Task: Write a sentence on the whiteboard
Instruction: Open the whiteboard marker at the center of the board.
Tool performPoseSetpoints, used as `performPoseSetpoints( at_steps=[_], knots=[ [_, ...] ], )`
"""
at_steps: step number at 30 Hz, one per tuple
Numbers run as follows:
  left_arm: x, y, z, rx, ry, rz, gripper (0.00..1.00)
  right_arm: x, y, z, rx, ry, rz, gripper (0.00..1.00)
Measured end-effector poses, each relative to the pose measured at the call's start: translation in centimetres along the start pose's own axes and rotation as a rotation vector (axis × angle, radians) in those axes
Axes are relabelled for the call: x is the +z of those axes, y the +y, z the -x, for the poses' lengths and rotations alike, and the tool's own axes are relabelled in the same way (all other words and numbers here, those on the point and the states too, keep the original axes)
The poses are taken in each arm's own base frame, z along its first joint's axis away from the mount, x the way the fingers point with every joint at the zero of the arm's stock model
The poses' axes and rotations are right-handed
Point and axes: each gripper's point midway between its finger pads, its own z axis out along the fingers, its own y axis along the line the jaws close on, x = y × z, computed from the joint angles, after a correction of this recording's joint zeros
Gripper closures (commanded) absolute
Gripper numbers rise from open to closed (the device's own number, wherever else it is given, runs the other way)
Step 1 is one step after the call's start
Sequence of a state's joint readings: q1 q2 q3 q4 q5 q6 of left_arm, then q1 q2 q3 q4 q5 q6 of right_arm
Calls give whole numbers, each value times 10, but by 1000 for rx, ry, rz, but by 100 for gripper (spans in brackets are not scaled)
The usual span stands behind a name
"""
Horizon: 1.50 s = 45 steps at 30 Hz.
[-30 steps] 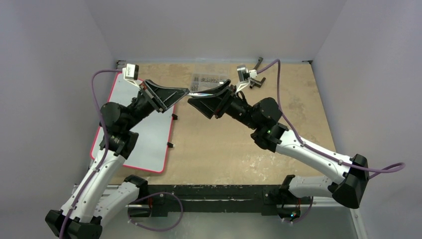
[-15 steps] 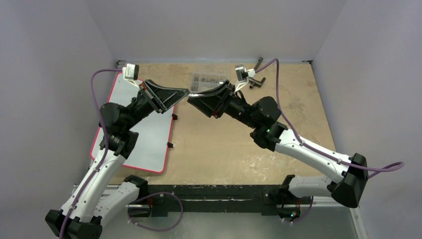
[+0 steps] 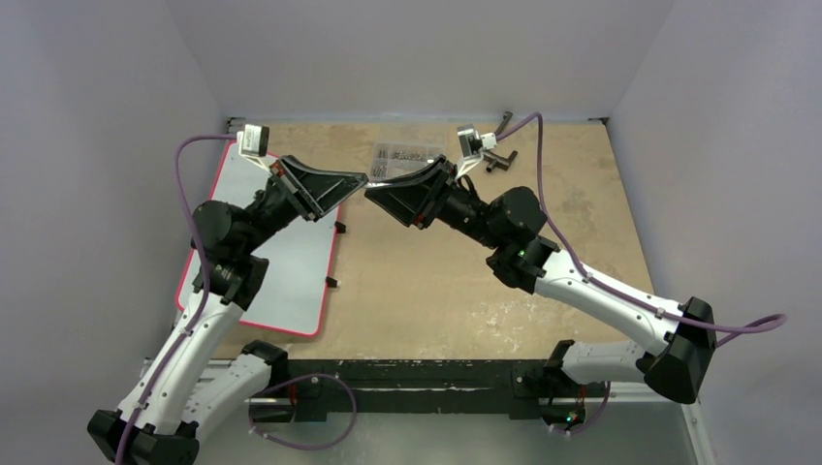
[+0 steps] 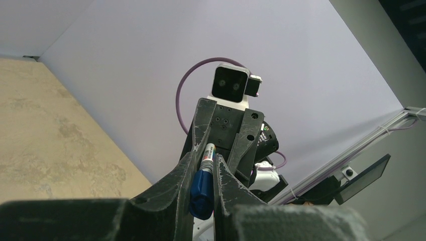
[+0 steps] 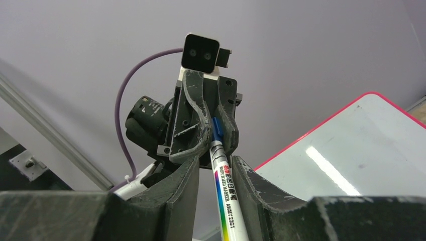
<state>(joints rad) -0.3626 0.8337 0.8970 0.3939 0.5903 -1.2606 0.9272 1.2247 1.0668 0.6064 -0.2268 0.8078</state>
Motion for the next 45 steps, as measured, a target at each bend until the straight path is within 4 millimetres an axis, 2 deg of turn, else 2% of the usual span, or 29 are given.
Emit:
performPoseSetpoints(
  at_steps=[6, 22, 27, 29, 33, 34, 35, 38, 40, 42, 45],
  knots=[
    [-1, 0, -1, -1, 1, 2, 100, 0, 0, 0, 0, 0, -1, 75],
    [-3, -1, -3, 14, 6, 5, 100, 0, -2, 0, 5, 3, -6, 74],
    [-3, -2, -3, 17, 6, 4, 100, 0, -2, 0, 5, 2, -8, 81],
    [-4, -2, -3, 17, 6, 4, 100, 0, -2, 0, 6, 2, -8, 99],
    [-5, -3, -4, 15, 4, 5, 100, 0, 0, 0, 19, 4, 0, 100],
    [-5, -2, -4, 13, 5, 8, 97, 0, 0, 0, 19, 4, 0, 100],
    [-6, -3, -4, 13, 5, 8, 89, 0, 0, 0, 19, 4, 1, 100],
    [-6, -2, -5, 14, 6, 13, 52, 0, 1, -1, 19, 7, 4, 100],
    [-7, 4, -7, 26, 11, 33, 36, 0, 2, 0, 15, 4, 6, 100],
    [-7, 10, -8, 24, 13, 56, 29, -1, 3, 2, 8, 0, 8, 100],
    [-7, 18, -8, 20, 13, 87, 28, -3, 4, 3, 1, 1, 5, 100]
  ],
)
